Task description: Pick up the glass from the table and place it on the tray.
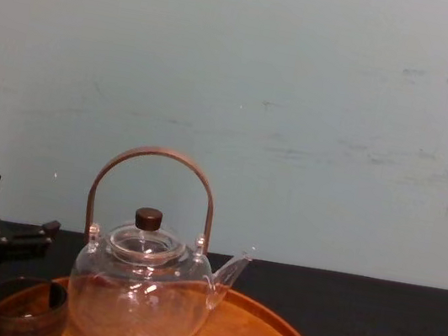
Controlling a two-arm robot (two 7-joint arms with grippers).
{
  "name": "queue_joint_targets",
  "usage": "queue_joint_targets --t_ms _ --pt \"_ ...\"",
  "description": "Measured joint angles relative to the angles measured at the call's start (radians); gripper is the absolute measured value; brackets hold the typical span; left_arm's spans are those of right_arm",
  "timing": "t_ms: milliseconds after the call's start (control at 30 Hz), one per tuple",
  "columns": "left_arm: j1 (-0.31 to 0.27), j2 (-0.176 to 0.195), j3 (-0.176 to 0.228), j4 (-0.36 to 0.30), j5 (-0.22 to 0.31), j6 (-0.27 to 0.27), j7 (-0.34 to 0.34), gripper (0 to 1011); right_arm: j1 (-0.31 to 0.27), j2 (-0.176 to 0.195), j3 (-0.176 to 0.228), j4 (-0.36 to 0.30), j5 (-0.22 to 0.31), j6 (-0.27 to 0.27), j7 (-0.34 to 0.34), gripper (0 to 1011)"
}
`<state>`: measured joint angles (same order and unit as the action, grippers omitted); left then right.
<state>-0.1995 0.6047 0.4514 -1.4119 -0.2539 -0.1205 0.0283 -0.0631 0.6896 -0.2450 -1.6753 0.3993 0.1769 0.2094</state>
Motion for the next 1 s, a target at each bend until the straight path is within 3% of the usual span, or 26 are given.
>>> queue_joint_targets --t_ms 1000 --pt "0.000 0.000 0.000 0.000 0.000 0.000 0.000 1001 0.117 -0.119 0.012 0.117 -0.029 0.085 0.061 1002"
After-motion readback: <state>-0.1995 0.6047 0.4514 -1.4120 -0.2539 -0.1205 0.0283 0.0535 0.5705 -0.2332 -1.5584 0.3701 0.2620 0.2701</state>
